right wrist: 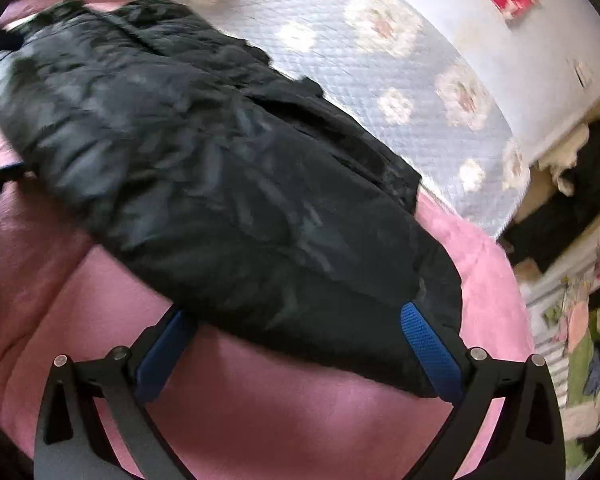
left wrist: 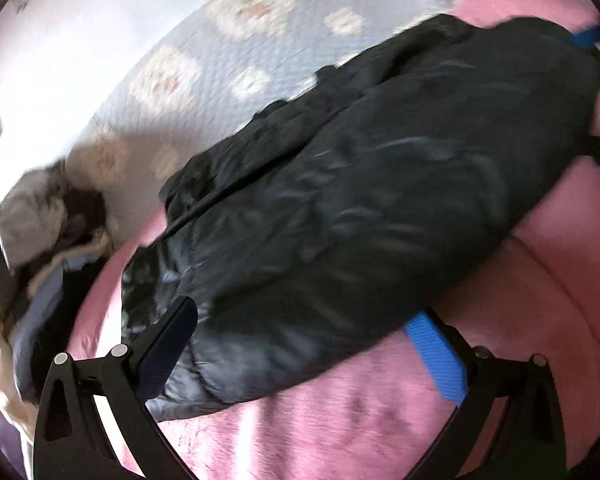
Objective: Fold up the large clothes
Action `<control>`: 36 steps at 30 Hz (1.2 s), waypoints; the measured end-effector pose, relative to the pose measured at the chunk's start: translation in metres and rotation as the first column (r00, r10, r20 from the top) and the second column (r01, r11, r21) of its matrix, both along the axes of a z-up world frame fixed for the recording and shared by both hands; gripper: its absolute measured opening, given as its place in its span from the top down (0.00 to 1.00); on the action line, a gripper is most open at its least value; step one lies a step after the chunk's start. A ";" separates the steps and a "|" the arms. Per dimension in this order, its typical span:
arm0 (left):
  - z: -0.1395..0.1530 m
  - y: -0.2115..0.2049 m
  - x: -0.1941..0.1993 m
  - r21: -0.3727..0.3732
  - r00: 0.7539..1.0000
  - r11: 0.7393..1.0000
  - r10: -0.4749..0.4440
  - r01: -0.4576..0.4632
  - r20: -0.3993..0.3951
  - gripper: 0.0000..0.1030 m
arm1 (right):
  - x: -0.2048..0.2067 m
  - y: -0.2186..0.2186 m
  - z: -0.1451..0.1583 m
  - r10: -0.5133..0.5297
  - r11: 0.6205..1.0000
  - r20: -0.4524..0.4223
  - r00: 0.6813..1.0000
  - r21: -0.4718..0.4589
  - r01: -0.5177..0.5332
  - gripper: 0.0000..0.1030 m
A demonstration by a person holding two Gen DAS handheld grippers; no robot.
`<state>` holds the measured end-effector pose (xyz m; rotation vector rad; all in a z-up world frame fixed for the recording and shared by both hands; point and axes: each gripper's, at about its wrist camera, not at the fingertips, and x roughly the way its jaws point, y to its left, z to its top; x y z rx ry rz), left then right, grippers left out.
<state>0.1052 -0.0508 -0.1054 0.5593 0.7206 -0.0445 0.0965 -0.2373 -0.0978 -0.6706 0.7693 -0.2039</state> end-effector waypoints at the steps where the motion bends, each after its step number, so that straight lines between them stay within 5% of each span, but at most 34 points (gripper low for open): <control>1: 0.001 0.006 0.005 -0.009 1.000 1.000 0.016 -0.016 -0.015 0.00 | 0.004 -0.008 0.002 -0.032 0.999 0.001 0.999 0.014 0.032 0.00; 6: 0.004 0.032 0.019 -0.035 0.997 0.997 0.062 -0.064 -0.051 0.00 | 0.012 -0.028 0.000 -0.136 0.984 0.051 0.989 -0.106 0.140 0.00; 12: 0.022 0.079 0.041 -0.217 0.988 0.968 0.102 -0.124 -0.112 0.00 | 0.020 -0.043 0.007 -0.202 0.965 0.123 0.972 -0.147 0.219 0.08; 15: 0.024 0.087 0.041 -0.227 0.986 0.962 0.132 -0.152 -0.101 0.00 | 0.021 -0.057 0.017 -0.251 0.960 0.155 0.956 -0.086 0.266 0.26; 21: 0.016 0.080 0.044 -0.194 0.985 0.967 0.150 -0.164 -0.083 0.00 | 0.023 -0.073 0.034 -0.279 0.960 0.160 0.947 0.077 0.270 0.28; 23: 0.005 0.080 0.050 -0.236 0.980 0.957 0.140 -0.171 -0.143 0.02 | 0.027 -0.074 0.030 -0.283 0.957 0.124 0.951 0.105 0.271 0.39; 25: 0.003 0.082 0.051 -0.252 0.978 0.949 0.162 -0.192 -0.134 0.18 | 0.031 -0.077 0.022 -0.309 0.946 0.072 0.948 0.125 0.298 0.82; 27: 0.013 0.081 0.047 -0.274 0.983 0.947 0.143 -0.169 -0.114 0.56 | 0.030 -0.083 0.022 -0.322 0.932 0.062 0.945 0.195 0.305 0.84; 29: 0.025 0.080 0.038 -0.309 0.987 0.939 0.133 -0.153 -0.086 0.69 | 0.023 -0.094 0.032 -0.326 0.907 0.058 0.944 0.301 0.295 0.88; 33: 0.046 0.083 0.033 -0.372 0.985 0.916 0.110 -0.153 -0.136 0.77 | 0.005 -0.108 0.049 -0.314 0.843 0.017 0.949 0.465 0.271 0.91; 36: 0.073 0.082 0.017 -0.353 0.992 0.929 0.078 -0.108 -0.099 0.78 | -0.015 -0.107 0.069 -0.266 0.838 0.014 0.964 0.498 0.223 0.91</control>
